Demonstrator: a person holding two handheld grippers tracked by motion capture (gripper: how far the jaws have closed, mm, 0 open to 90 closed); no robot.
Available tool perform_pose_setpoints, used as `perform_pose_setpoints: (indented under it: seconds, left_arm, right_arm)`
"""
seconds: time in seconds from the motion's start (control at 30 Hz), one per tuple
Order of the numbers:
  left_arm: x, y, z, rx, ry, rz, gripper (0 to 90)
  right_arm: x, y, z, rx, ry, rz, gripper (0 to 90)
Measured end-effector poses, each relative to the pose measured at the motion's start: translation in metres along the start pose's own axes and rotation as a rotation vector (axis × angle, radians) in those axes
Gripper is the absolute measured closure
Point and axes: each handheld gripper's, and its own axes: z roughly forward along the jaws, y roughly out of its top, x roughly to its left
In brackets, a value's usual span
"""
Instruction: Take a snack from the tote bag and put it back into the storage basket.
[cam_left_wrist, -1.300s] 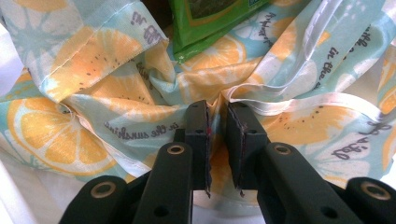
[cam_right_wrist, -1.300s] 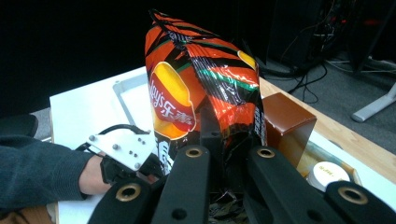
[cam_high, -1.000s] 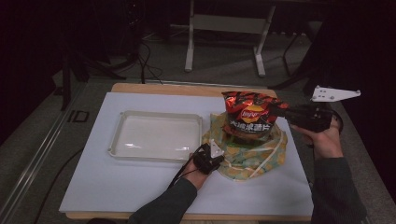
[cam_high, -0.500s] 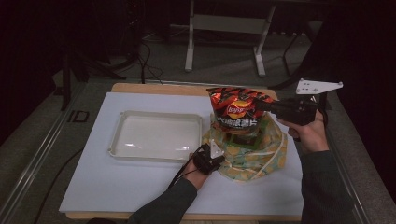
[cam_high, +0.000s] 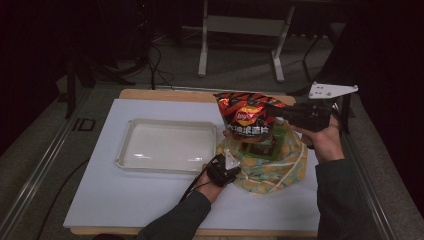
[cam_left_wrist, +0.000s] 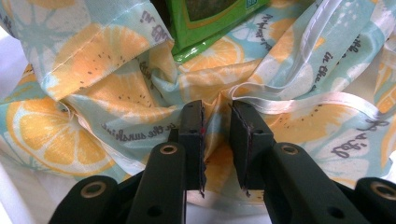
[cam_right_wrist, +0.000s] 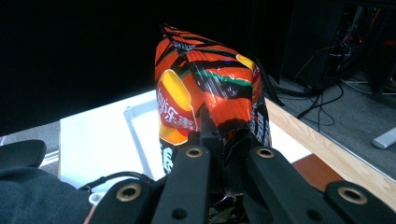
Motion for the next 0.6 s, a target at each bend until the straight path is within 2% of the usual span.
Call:
perform_pose_setpoints:
  seconds: [0.6]
  left_arm:
    - [0.000,0.000,0.000,-0.001,-0.003,0.003,73.2]
  right_arm:
    - [0.002,0.007,0.029,0.006,0.016,-0.002,90.0]
